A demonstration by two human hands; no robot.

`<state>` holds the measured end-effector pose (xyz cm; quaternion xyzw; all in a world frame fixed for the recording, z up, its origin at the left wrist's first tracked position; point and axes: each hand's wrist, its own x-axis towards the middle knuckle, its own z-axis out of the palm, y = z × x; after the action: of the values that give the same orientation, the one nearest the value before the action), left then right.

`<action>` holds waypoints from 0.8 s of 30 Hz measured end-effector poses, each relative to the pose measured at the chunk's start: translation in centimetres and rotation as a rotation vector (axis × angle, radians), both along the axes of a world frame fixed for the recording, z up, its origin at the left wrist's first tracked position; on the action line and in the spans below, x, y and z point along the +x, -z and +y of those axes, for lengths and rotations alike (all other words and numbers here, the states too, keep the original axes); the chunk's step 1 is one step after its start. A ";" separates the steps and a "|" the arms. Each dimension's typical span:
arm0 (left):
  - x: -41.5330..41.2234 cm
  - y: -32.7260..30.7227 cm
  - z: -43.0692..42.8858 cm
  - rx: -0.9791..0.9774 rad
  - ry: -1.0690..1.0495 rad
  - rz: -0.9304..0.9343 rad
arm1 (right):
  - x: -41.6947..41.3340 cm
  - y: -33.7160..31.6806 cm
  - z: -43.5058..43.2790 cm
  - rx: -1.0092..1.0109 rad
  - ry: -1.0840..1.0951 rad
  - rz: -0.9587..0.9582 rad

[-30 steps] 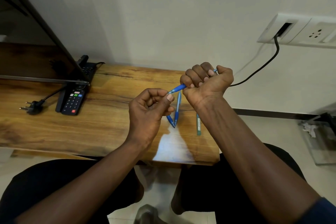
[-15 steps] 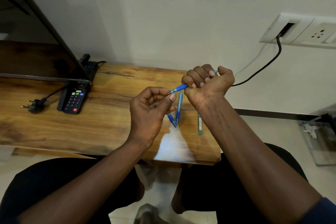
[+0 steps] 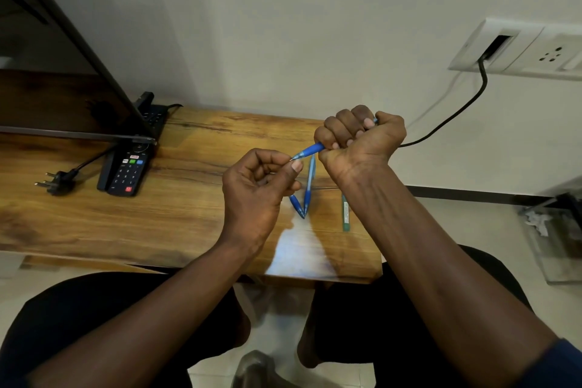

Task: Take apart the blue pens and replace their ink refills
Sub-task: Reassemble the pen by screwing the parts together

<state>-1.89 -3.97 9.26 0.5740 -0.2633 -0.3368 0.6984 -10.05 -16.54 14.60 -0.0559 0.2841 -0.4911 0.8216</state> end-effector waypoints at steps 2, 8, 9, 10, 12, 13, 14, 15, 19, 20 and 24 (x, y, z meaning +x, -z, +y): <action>0.0 0.0 0.0 0.000 0.001 0.001 | 0.0 0.1 0.0 0.003 -0.008 -0.017; 0.1 0.2 0.0 0.016 0.001 0.009 | 0.0 0.3 0.0 -0.008 -0.031 -0.023; 0.1 0.2 0.0 0.016 0.002 0.010 | 0.0 0.2 0.0 -0.016 -0.029 -0.020; 0.1 0.2 0.0 0.016 0.004 0.011 | 0.0 0.2 0.0 -0.020 -0.030 -0.026; 0.1 0.2 0.0 0.018 0.003 0.010 | 0.0 0.4 0.0 -0.014 -0.041 -0.053; 0.1 0.2 0.0 0.021 0.001 0.009 | 0.0 0.4 0.1 -0.011 -0.045 -0.060; 0.1 0.2 0.0 0.024 -0.002 0.006 | 0.0 0.5 0.0 -0.014 -0.046 -0.055; 0.1 0.2 0.0 0.028 -0.002 0.005 | 0.0 0.5 0.0 -0.022 -0.043 -0.041; 0.1 0.1 0.0 0.033 0.000 0.007 | 0.0 0.4 0.0 -0.039 -0.028 -0.031; 0.2 0.1 0.0 0.034 -0.001 0.008 | 0.0 0.5 0.1 -0.033 -0.032 -0.046; 0.1 0.0 0.0 0.037 -0.002 0.016 | 0.0 0.6 -0.1 -0.025 -0.031 -0.037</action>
<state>-1.79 -4.02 9.28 0.5843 -0.2510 -0.3455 0.6901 -10.01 -16.60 14.02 -0.0614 0.2616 -0.4829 0.8334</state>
